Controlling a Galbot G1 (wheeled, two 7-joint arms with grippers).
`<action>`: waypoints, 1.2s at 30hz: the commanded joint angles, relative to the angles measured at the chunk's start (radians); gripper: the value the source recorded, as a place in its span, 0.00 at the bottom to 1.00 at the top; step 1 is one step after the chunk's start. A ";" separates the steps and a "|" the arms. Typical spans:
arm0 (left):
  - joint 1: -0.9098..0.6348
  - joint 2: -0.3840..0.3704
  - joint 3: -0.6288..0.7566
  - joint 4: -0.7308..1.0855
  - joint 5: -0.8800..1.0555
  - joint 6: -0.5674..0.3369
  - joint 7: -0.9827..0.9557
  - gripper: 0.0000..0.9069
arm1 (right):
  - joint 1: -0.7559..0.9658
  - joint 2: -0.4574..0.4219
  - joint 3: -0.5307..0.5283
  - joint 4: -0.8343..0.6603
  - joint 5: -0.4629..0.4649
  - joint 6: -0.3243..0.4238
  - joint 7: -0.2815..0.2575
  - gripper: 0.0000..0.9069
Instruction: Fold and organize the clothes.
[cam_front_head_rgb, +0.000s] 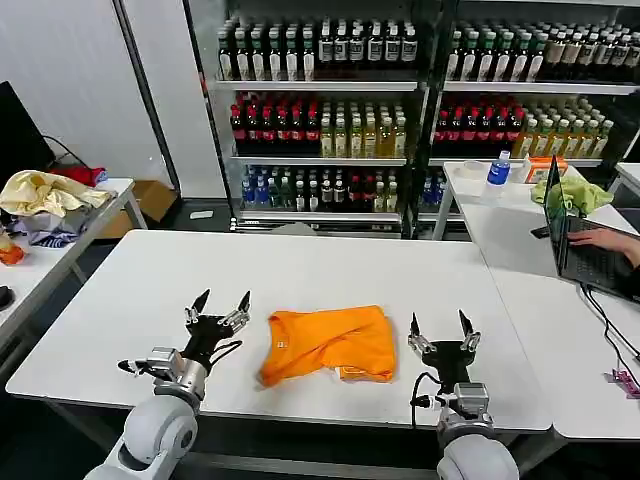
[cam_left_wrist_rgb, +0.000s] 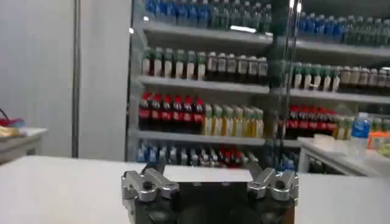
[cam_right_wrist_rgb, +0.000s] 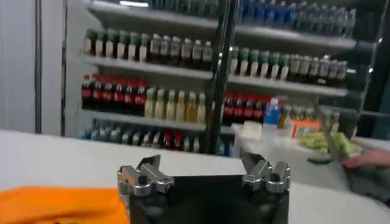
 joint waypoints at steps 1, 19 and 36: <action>0.050 -0.016 -0.028 -0.030 0.066 -0.089 -0.008 1.00 | -0.038 0.017 0.049 0.015 -0.078 0.149 -0.030 1.00; 0.117 -0.015 -0.065 -0.067 0.076 -0.077 -0.003 1.00 | -0.084 0.014 0.079 0.052 -0.080 0.153 -0.040 1.00; 0.148 -0.012 -0.086 -0.090 0.075 -0.071 0.000 1.00 | -0.116 0.030 0.099 0.083 -0.105 0.139 -0.049 1.00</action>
